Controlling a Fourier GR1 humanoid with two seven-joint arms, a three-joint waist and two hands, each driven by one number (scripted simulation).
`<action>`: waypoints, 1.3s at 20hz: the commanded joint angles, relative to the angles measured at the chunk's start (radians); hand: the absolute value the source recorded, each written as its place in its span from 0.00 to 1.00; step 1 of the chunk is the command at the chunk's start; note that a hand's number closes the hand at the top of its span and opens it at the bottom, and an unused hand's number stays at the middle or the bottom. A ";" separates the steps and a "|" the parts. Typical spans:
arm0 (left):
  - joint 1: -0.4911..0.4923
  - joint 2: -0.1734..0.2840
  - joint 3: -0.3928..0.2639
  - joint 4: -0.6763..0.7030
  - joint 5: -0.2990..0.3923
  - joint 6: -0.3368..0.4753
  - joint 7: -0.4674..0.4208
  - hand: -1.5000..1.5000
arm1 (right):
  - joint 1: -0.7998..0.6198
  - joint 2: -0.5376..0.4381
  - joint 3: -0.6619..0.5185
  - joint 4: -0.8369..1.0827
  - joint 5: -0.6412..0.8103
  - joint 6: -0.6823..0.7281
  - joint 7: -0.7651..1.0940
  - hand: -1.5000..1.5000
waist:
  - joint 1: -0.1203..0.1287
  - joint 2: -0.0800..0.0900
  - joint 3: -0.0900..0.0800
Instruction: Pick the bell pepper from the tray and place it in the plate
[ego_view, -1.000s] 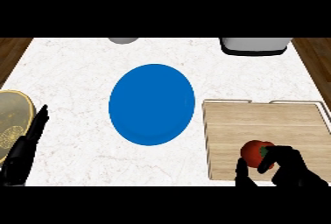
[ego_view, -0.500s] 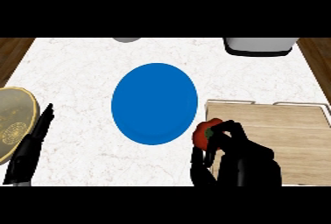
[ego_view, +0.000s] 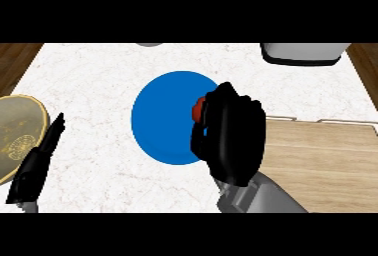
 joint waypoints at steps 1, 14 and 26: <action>0.026 -0.014 -0.017 -0.057 -0.019 0.015 0.019 0.50 | -0.083 0.009 -0.027 0.197 -0.132 -0.135 0.144 1.00 | 0.017 0.000 0.001; -0.042 -0.008 -0.019 -0.036 -0.012 -0.017 0.038 0.50 | -0.222 0.009 -0.090 0.624 -0.459 -0.515 0.032 1.00 | 0.045 0.009 0.002; -0.020 -0.017 -0.024 -0.030 -0.026 -0.015 0.037 0.50 | -0.316 0.009 -0.045 0.856 -0.532 -0.922 -0.057 0.00 | 0.029 0.002 0.002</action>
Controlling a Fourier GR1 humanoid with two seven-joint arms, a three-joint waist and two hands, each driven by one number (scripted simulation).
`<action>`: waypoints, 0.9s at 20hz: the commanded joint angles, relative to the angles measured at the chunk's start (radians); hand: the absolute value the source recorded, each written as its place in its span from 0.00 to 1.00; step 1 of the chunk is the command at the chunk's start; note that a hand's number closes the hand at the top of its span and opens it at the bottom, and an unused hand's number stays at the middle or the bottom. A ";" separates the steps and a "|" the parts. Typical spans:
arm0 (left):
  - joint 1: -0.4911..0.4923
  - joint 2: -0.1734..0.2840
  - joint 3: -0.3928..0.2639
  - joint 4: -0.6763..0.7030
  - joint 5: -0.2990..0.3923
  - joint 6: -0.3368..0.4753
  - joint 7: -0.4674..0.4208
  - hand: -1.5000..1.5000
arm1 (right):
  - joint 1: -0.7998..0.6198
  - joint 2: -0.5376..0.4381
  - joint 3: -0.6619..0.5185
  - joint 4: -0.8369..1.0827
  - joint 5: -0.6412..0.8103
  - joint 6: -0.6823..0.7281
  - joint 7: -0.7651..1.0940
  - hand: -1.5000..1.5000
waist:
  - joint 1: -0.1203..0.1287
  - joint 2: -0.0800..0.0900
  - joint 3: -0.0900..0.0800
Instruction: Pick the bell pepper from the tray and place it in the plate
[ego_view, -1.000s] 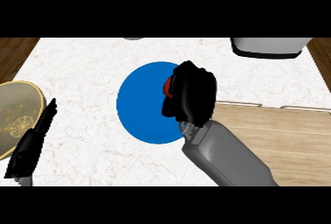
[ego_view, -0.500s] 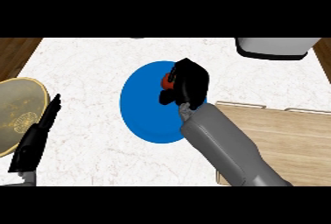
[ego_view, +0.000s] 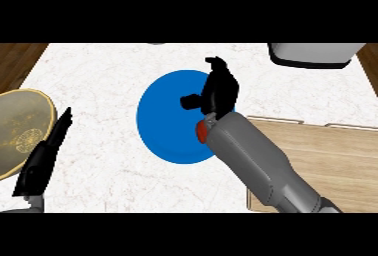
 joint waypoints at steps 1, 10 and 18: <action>0.013 0.012 0.015 -0.007 0.020 -0.022 0.008 0.50 | -0.033 0.006 0.010 0.017 0.010 -0.249 0.063 0.00 | -0.007 -0.005 0.000; 0.085 0.022 0.066 0.007 0.018 0.008 -0.030 0.50 | 0.138 0.006 -0.067 -0.142 0.150 -0.490 0.112 0.00 | -0.085 -0.024 -0.001; 0.093 -0.018 0.048 -0.020 -0.002 0.033 -0.021 0.50 | 0.532 -0.081 -0.009 -0.551 0.194 -0.536 -0.082 0.00 | -0.095 -0.021 0.000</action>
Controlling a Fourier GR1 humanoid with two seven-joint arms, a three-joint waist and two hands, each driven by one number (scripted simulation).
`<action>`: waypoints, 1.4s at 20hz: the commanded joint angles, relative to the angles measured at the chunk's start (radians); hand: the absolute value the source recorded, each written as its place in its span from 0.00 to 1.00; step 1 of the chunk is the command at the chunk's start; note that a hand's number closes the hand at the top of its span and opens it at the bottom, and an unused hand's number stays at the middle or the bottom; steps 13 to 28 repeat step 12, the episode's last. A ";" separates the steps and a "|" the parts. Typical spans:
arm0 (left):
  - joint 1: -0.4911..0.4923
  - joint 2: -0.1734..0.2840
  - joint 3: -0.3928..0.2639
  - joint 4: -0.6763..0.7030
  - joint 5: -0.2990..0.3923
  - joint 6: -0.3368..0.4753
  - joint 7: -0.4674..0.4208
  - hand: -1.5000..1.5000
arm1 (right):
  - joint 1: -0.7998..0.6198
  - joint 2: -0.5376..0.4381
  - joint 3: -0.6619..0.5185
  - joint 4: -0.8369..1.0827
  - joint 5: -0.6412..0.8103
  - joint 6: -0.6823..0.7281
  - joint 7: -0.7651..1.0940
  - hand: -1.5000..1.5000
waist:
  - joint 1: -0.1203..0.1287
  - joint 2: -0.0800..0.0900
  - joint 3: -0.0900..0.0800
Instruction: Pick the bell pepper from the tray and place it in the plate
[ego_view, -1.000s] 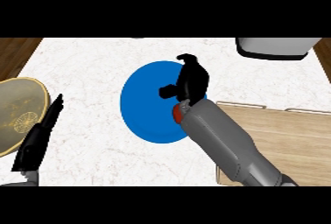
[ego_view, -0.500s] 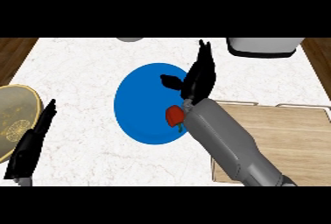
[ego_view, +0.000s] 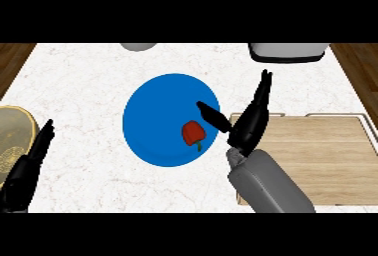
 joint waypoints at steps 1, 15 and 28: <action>0.025 -0.012 0.002 0.002 -0.006 0.004 -0.034 0.50 | 0.192 -0.111 0.042 -0.261 -0.022 -0.038 -0.051 0.00 | 0.002 0.003 0.000; -0.010 -0.031 0.004 0.011 -0.042 0.000 -0.016 0.50 | 0.544 -0.382 0.111 -0.540 -0.244 -0.137 -0.267 0.00 | 0.018 0.008 0.000; -0.010 -0.031 0.004 0.011 -0.042 0.000 -0.016 0.50 | 0.544 -0.382 0.111 -0.540 -0.244 -0.137 -0.267 0.00 | 0.018 0.008 0.000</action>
